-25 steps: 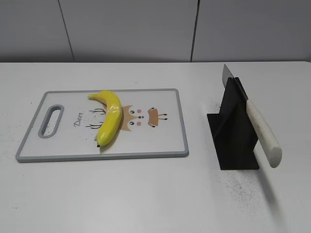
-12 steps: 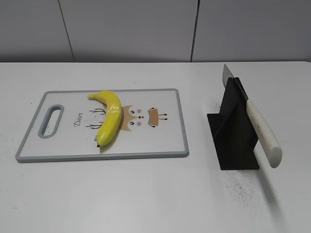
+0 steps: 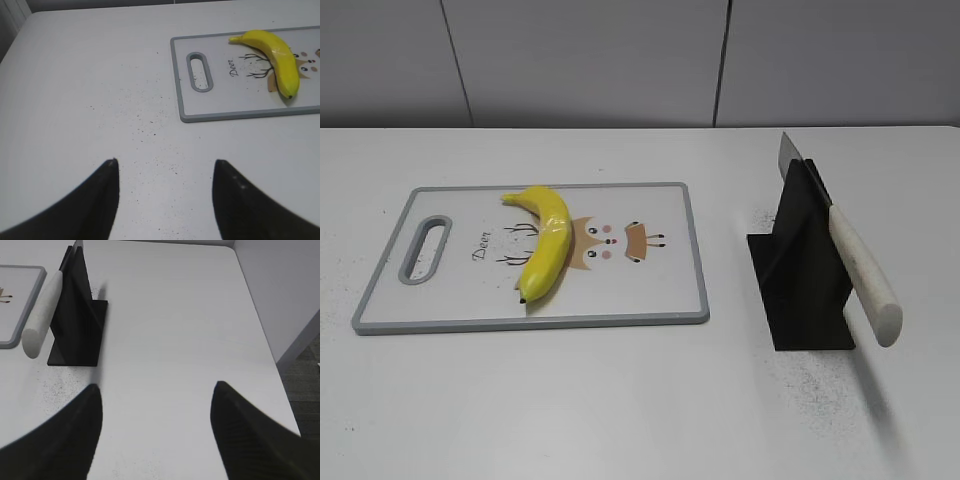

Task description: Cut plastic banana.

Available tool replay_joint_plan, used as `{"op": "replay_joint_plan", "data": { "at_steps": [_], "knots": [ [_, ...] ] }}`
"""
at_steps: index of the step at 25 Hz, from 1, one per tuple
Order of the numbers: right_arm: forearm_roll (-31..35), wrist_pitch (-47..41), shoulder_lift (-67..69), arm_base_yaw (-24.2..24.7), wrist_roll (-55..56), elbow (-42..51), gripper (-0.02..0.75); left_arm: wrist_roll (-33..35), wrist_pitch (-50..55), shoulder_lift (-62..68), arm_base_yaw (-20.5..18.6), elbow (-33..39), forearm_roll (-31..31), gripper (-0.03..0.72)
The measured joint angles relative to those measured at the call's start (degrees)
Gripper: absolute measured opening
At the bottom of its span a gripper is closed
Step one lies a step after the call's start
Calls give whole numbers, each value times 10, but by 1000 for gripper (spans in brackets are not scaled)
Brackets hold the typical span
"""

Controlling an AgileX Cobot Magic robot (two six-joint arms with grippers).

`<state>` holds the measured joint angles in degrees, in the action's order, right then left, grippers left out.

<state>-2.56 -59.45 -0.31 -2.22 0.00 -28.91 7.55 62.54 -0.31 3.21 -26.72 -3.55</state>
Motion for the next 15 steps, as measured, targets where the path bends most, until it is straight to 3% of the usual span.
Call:
{"op": "replay_joint_plan", "data": {
  "at_steps": [15],
  "knots": [
    [0,0,0,0,0,0,515,0,0,0,0,0,0,553]
  ]
}}
